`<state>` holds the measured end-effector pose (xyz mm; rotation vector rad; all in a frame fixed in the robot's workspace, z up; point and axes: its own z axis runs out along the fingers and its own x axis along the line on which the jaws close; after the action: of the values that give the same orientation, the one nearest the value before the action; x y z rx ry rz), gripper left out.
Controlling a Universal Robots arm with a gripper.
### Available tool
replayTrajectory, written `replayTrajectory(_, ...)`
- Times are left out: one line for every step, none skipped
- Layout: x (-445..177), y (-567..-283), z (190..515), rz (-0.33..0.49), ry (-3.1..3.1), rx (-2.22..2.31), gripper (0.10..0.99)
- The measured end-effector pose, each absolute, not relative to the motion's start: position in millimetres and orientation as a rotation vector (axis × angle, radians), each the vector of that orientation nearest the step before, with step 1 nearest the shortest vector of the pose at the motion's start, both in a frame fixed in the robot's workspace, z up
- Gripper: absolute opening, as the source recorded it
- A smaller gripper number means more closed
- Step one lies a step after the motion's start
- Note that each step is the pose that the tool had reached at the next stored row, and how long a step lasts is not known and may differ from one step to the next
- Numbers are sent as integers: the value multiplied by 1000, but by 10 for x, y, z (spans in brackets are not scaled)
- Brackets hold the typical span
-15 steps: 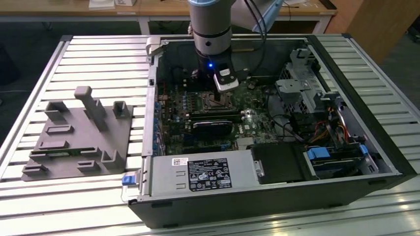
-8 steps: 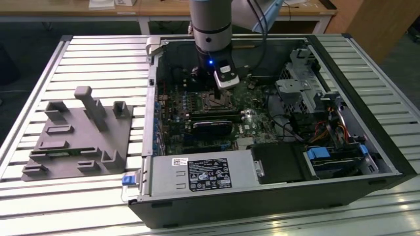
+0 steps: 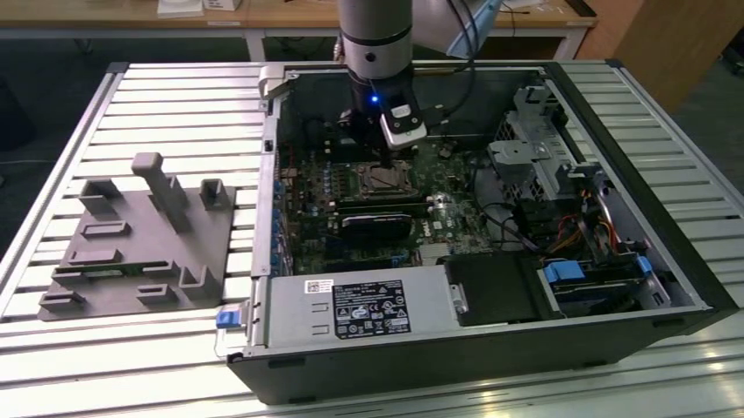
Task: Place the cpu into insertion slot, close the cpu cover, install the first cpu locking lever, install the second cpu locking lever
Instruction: 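Install the first cpu locking lever, then install the second cpu locking lever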
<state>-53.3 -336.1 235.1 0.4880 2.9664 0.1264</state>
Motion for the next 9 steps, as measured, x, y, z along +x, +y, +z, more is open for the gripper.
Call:
replayTrajectory(-526, -3361, 2351, 125, 2967, 488, 106)
replayTrajectory(-518, -3361, 2352, 123, 2968, 488, 106)
replayTrajectory(-511, -3362, 2352, 121, 2970, 489, 106)
replayTrajectory(-511, -3362, 2352, 121, 2971, 489, 106)
replayTrajectory(-511, -3362, 2352, 121, 2971, 489, 106)
replayTrajectory(-510, -3362, 2352, 121, 2972, 489, 106)
replayTrajectory(-510, -3361, 2352, 121, 2972, 489, 106)
replayTrajectory(-510, -3362, 2352, 120, 2972, 489, 106)
replayTrajectory(-510, -3361, 2352, 121, 2972, 489, 106)
